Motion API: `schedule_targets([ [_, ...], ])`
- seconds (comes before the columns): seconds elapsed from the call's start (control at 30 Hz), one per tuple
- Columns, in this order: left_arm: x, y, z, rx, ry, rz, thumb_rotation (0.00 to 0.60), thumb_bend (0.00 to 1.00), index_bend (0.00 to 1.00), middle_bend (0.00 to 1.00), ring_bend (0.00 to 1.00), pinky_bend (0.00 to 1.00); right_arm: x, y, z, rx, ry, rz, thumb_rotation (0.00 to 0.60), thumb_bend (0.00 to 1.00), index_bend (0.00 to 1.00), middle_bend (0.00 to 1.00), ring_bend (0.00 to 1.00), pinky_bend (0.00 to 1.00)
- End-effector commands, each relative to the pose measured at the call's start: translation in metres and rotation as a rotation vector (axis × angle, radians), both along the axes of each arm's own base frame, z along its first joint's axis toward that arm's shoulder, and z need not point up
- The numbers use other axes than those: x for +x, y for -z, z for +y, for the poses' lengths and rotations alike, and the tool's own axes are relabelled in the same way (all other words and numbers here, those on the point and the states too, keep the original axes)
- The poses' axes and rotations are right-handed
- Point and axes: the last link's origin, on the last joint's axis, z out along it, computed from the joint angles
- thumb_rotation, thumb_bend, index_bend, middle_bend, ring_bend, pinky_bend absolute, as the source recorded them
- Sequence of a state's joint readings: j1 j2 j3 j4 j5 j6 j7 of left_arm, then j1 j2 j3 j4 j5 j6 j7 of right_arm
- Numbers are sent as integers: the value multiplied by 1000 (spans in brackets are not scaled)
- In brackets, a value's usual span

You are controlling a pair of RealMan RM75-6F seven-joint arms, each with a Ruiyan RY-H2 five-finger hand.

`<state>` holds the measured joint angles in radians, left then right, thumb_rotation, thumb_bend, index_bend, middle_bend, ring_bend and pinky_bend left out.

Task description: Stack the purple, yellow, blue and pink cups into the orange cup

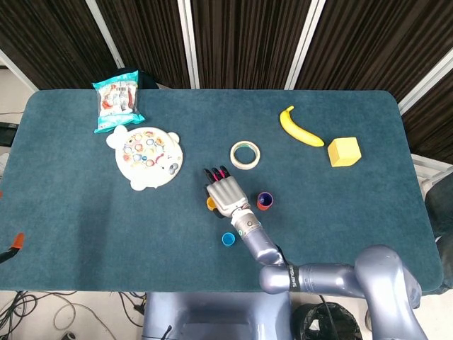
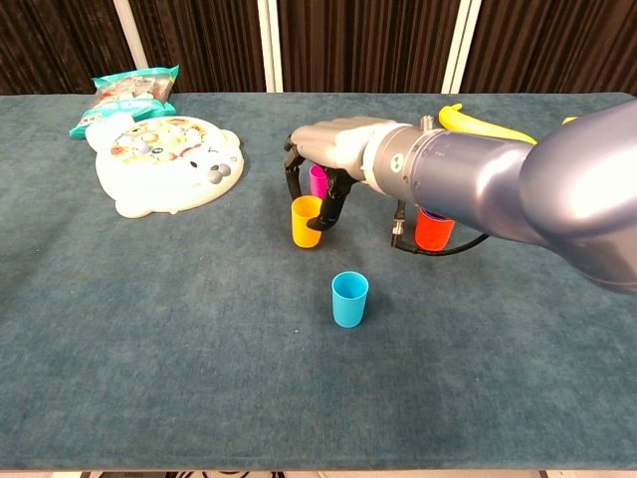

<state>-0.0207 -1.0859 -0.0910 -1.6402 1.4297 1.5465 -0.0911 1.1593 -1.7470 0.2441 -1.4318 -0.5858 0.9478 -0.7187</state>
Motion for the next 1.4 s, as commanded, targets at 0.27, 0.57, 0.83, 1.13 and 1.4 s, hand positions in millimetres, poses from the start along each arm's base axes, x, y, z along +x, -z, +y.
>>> schedule_targets([
  [0.27, 2, 0, -1, 0, 5, 7, 600, 308, 49, 49, 0, 0, -14, -49, -6, -75, 9, -7, 600, 405, 490, 0, 7, 36],
  [0.57, 1, -1, -2, 5, 0, 8, 600, 308, 48, 49, 0, 0, -37, -86, 4, -93, 12, 10, 600, 405, 490, 0, 7, 36],
  [0.83, 1, 0, -2, 3, -2, 9, 600, 308, 49, 49, 0, 0, -54, -97, 8, -94, 21, 37, 600, 404, 490, 0, 7, 36],
  [1.13, 1, 0, -3, 3, -1, 10, 600, 309, 49, 49, 0, 0, -74, -102, 10, -97, 40, 67, 600, 405, 490, 0, 7, 36],
  [1.4, 2, 0, -3, 1, 1, 14, 600, 308, 49, 49, 0, 0, -83, -109, 8, -117, 45, 73, 600, 405, 490, 0, 7, 36],
])
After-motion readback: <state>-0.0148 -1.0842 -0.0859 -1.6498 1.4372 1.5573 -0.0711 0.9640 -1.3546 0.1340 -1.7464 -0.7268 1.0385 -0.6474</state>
